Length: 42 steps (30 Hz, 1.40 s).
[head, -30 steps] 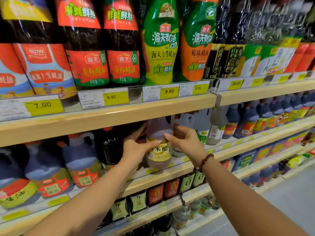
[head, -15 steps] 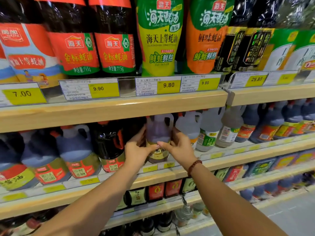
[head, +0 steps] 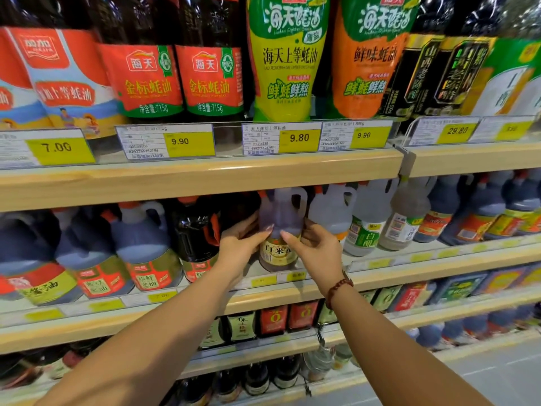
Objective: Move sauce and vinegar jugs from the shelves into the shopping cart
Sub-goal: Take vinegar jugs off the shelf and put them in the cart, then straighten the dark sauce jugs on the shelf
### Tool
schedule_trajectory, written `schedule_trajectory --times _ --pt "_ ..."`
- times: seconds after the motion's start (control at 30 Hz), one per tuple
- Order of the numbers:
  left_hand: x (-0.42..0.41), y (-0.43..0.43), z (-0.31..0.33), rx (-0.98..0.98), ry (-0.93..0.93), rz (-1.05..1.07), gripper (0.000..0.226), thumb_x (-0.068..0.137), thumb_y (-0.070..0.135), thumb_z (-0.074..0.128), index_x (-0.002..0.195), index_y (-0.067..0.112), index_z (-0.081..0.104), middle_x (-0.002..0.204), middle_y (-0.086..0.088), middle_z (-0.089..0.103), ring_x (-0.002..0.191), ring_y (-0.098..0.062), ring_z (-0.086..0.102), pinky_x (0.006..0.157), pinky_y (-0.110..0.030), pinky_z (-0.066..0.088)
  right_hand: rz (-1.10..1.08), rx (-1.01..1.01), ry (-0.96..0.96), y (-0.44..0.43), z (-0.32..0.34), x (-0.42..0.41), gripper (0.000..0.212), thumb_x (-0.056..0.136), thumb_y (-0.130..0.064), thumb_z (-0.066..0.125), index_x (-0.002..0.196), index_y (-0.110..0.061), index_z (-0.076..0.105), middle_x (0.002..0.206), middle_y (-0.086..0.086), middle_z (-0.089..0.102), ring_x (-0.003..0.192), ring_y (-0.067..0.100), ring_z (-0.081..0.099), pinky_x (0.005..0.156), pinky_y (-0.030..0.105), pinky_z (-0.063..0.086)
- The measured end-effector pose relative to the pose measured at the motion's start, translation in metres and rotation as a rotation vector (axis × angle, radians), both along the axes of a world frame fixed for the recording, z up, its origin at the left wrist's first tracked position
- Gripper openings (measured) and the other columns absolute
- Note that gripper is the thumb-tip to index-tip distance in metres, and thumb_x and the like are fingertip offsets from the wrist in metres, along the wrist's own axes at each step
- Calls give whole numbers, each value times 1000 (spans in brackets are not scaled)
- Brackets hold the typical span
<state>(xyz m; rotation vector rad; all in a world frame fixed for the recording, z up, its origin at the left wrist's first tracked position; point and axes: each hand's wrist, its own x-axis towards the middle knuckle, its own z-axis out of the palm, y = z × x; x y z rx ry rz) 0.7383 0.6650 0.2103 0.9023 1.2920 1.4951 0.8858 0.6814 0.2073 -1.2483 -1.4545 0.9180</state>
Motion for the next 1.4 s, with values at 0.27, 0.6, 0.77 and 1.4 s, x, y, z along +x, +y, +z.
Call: schedule_trajectory --times 0.27,0.6,0.77,1.4 --pt "10 6 -3 12 -1 23 47 80 5 70 126 8 59 113 -7 68 81 4 67 66 -12 53 -23 -23 20 8 2 1 47 77 -28 76 117 -8 62 102 7 71 94 16 66 84 34 56" --pt "9 -1 -4 13 73 30 50 79 13 74 126 11 59 119 -5 67 108 -15 63 100 -40 49 -28 -20 13 2 -1 4 49 76 -30 76 117 -6 61 101 5 69 93 15 64 86 37 56" --pt "8 -19 2 -10 208 73 45 77 11 76 118 1 61 110 -12 69 90 -9 65 91 -29 53 -25 -57 40 -12 -1 16 51 76 -25 77 119 -4 60 108 11 66 100 17 63 91 35 54" --pt "-93 -161 11 5 311 289 22 78 5 73 100 1 69 86 -4 70 72 4 65 72 -14 53 342 -7 -38 -90 4 -87 27 79 -15 74 103 -7 64 87 6 64 76 14 60 74 30 55"
